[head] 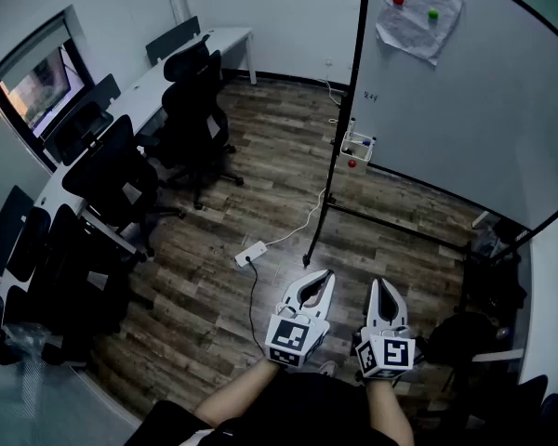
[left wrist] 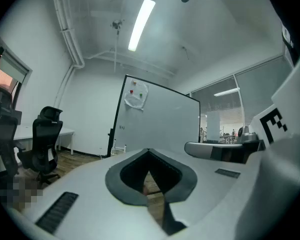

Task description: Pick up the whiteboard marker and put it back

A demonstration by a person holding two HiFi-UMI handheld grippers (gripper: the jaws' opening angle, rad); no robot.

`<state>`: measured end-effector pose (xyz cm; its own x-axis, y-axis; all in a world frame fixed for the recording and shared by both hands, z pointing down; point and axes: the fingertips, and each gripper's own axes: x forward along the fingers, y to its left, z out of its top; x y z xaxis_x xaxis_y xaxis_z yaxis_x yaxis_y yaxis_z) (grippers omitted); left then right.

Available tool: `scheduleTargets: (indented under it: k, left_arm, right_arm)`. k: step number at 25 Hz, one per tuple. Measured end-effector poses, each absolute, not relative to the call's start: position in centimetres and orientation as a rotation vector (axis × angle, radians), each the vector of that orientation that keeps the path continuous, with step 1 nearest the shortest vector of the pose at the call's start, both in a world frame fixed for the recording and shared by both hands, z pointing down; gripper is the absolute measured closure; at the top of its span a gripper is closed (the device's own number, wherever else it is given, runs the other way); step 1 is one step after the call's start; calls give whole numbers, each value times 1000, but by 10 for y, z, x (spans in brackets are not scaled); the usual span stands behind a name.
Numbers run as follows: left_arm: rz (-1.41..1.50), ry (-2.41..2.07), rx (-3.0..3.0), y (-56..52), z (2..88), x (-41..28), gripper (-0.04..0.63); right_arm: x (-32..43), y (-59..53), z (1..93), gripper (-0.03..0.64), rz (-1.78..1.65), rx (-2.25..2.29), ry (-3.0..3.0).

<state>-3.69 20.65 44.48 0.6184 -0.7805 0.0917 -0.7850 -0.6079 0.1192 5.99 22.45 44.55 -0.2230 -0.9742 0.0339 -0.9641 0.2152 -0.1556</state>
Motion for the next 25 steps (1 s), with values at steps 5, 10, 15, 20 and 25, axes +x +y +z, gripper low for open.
scheduleTargets:
  k: [5,10,15,20,25]
  left_arm:
    - [44,-1321,2683,205,445,-38,588]
    - [52,-1330,2673,204,449,-41,588]
    - [50,-1335,2665,200,451,-43,588]
    - [55,-1342,2682,196,450,-44,588]
    - [45,-1336,2695,186,448,-49,588]
  right_arm:
    - [64,223,445,607,-228,-1929,2373]
    - [63,223,449,609,-234,-1943,2373]
    - [64,219,452,607,-262,-1952,2365]
    - [60,214,454,607,-292,-1975,2364]
    - [52,207,455,607,-300,-1959,2376]
